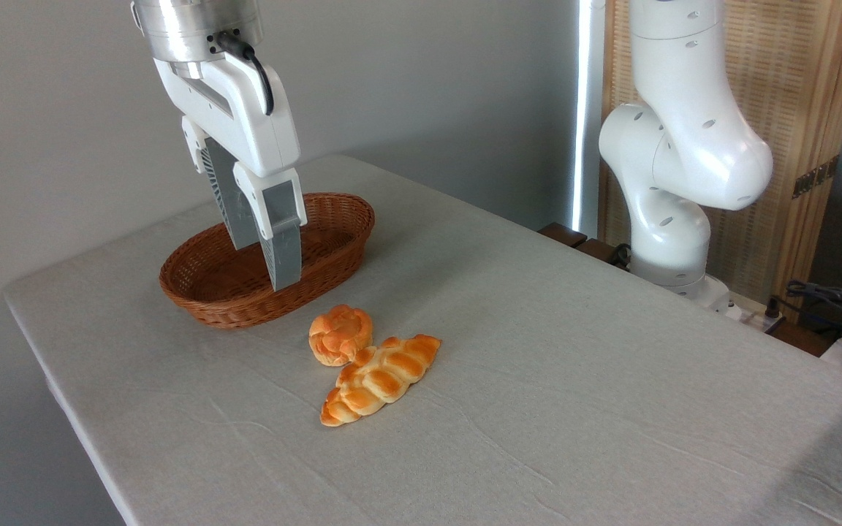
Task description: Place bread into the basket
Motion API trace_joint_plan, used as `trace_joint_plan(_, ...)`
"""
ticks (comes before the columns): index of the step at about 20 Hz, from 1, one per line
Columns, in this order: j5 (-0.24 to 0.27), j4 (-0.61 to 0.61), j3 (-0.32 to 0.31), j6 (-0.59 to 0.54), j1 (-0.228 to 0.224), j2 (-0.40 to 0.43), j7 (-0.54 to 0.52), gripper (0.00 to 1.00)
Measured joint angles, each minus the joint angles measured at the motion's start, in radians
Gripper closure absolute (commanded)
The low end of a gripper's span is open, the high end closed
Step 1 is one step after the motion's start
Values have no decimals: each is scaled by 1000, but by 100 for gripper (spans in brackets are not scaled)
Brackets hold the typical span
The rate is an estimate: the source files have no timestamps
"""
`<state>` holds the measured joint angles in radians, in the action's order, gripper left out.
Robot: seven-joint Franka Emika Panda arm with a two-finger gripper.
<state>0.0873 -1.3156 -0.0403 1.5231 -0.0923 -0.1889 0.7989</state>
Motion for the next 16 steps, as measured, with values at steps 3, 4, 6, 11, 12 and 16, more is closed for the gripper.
trace_joint_plan(3,0,0,0,-19,0,-1,0,0)
trace_joint_plan(4,0,0,0,-25,0,-2,0,0)
trace_joint_plan(6,-1,0,0,-29,-1,-2,0,0)
trace_joint_plan(11,0,-1,0,-35,-1,-2,0,0)
trace_joint_plan(12,-1,-1,0,-35,-1,-2,0,0)
trace_joint_plan(16,-1,-1,0,-35,-1,-2,0,0)
